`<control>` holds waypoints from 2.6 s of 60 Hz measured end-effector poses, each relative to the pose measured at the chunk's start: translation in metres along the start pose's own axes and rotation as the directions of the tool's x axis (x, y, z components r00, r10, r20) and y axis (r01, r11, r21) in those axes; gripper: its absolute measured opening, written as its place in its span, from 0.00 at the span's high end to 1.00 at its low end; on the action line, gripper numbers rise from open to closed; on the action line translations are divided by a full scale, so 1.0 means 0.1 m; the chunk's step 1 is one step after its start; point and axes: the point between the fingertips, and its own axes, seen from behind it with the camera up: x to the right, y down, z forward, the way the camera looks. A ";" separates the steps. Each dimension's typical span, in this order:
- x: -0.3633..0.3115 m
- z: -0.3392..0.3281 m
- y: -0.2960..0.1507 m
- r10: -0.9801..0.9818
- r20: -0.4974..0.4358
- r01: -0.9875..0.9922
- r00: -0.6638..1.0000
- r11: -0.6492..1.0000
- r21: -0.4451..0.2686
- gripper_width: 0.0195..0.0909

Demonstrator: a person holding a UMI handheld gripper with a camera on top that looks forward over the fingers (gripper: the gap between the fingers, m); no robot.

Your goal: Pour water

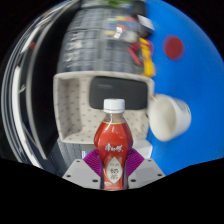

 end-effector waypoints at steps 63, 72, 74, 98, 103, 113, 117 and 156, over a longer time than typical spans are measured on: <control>0.73 -0.19 -2.97 -0.941 -0.329 0.990 0.082 0.116 -0.084 0.84; 0.73 -0.16 -2.97 -0.944 -0.318 0.993 0.091 0.112 -0.048 0.82; 0.73 -0.18 -2.96 -0.945 -0.316 0.993 0.079 0.102 -0.056 0.81; 0.97 -0.43 -2.84 -0.927 -0.374 0.981 0.019 0.090 -0.173 0.17; 1.03 -0.65 -2.67 -0.927 -0.375 0.975 0.028 0.108 -0.193 0.17; 1.13 -1.30 -2.31 -0.921 -0.390 0.951 0.004 0.124 -0.282 0.17; 0.99 -1.54 -2.19 -0.914 -0.405 0.954 0.018 0.137 -0.268 0.17; -0.38 -2.42 -1.50 -0.916 -0.392 0.983 0.087 0.143 -0.118 0.18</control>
